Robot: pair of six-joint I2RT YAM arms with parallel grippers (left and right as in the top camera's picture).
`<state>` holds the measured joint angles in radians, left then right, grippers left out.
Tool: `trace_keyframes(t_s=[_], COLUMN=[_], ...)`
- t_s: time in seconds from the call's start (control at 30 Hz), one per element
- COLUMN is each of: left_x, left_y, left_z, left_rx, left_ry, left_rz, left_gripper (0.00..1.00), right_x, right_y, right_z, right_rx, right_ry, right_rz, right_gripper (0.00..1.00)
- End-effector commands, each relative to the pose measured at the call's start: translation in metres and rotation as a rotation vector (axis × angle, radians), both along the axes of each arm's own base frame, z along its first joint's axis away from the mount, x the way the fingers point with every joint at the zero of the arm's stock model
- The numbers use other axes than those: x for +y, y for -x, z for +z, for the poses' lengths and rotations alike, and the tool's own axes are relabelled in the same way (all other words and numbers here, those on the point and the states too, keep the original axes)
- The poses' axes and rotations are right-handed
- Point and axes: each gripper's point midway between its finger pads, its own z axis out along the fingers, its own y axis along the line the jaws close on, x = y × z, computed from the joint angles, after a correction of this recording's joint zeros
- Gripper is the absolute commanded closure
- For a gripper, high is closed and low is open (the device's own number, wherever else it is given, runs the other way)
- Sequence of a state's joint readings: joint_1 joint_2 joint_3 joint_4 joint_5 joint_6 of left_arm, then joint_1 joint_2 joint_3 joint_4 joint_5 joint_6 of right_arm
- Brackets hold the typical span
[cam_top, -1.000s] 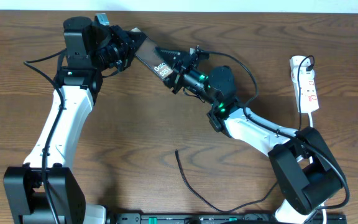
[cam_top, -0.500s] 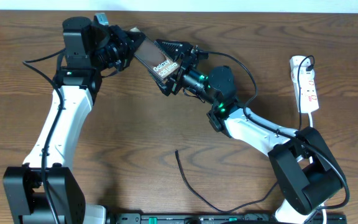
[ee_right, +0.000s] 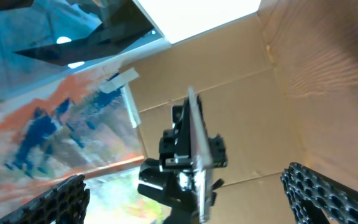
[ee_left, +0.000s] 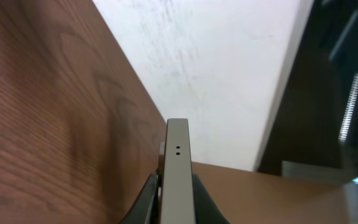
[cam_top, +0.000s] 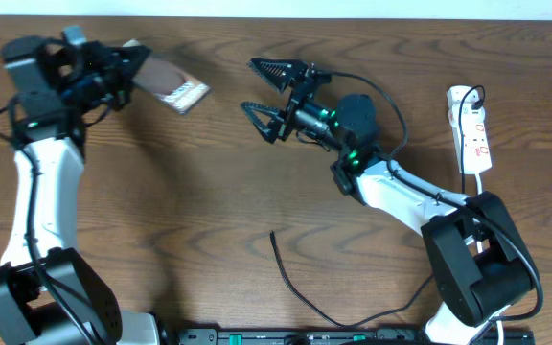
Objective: Plug charger to phone and switch on socket
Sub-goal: 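Move the right gripper down toward the black cable's plug on the table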
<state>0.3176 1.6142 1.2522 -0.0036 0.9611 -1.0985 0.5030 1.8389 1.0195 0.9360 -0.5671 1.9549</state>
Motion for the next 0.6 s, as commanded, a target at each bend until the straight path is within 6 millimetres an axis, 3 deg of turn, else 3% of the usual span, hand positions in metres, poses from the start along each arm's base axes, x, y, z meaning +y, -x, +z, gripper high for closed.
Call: trace_keyframes(t_s=[0.0,0.3,0.57], left_x=[-0.001,0.016,0.016], left_y=[0.022,0.057,0.061], left_z=[0.018,0.047,0.05], left_rx=[-0.05,-0.192,-0.241], left_ry=[0.084,0.135,0.106], left_rz=[-0.147,-0.326,-0.357], left_gripper=[0.92,0.92,0.93], right_x=[-0.006,-0.022,-0.036], right_y=[0.001,0.003,0.0], right_z=[0.003,-0.066,-0.095], right_rx=[-0.143,-0.196,-0.194], right_ry=[0.085,0.389,0.64], right_rz=[0.027,0.106,0.185], right_gripper=[0.01,0.01,0.01])
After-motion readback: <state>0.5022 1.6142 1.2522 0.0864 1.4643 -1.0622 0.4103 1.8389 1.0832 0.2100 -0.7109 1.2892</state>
